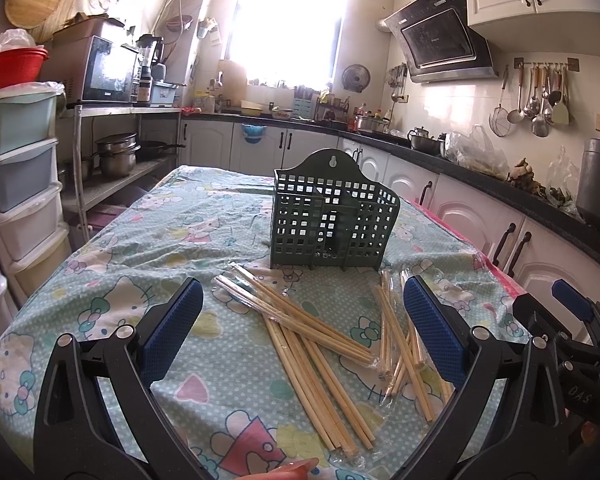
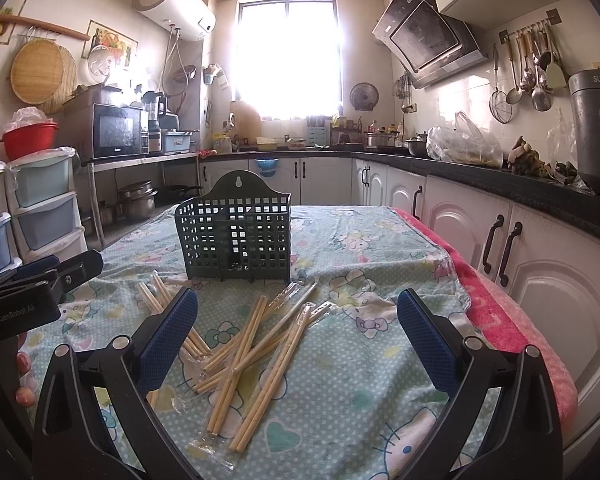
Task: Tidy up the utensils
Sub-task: 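Move both tools down toward the loose wooden chopsticks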
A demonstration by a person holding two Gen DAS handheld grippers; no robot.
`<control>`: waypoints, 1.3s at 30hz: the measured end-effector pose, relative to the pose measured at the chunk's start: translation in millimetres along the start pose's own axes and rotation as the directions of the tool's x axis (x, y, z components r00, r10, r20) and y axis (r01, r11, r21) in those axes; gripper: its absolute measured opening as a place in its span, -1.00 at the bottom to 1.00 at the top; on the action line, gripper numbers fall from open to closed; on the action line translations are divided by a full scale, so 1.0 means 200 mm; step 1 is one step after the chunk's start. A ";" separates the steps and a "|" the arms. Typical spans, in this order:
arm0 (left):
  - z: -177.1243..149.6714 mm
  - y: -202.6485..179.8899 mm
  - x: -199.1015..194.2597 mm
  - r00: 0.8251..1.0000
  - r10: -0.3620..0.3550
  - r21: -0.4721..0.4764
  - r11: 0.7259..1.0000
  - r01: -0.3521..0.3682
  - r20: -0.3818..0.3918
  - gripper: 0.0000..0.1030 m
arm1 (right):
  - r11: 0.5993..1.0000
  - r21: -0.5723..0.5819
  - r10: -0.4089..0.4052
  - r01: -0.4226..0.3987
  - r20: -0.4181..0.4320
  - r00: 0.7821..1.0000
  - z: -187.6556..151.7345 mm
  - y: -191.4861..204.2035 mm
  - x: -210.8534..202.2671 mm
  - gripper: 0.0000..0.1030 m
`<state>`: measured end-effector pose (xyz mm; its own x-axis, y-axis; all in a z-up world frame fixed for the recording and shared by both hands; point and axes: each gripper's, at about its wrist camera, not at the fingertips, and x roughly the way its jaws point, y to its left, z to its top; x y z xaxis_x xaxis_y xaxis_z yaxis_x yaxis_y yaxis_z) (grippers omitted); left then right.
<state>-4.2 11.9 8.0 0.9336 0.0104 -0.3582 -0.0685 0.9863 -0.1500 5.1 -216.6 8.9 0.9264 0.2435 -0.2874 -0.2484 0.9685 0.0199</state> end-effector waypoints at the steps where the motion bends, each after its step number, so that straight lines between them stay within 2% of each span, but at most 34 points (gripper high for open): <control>1: 0.00 0.01 0.01 1.000 0.004 -0.002 1.000 -0.004 -0.001 0.80 | 1.000 -0.002 -0.001 0.001 0.000 1.000 0.00 0.00 0.00 0.88; 20: 0.02 0.22 0.10 0.996 0.080 -0.079 0.993 -0.083 -0.041 0.80 | 0.996 -0.071 0.053 -0.058 -0.066 0.996 0.05 0.02 0.19 0.88; 30: 0.04 0.33 0.21 0.986 0.084 -0.092 0.991 -0.098 -0.143 0.80 | 0.991 -0.091 0.091 -0.102 -0.119 0.989 0.10 0.05 0.33 0.88; 36: 0.07 0.38 0.32 0.974 0.063 -0.105 0.991 -0.087 -0.218 0.80 | 0.990 -0.084 0.100 -0.114 -0.157 0.983 0.13 0.04 0.42 0.88; 39: 0.09 0.38 0.39 0.962 0.063 -0.095 0.991 -0.092 -0.267 0.80 | 0.989 -0.090 0.096 -0.113 -0.177 0.979 0.14 0.03 0.46 0.88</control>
<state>69.3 91.4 -15.3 0.7996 0.0286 -0.5998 -0.1869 0.9611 -0.2034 97.3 -187.4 9.2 0.8333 0.3217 -0.4495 -0.3761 0.9260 -0.0344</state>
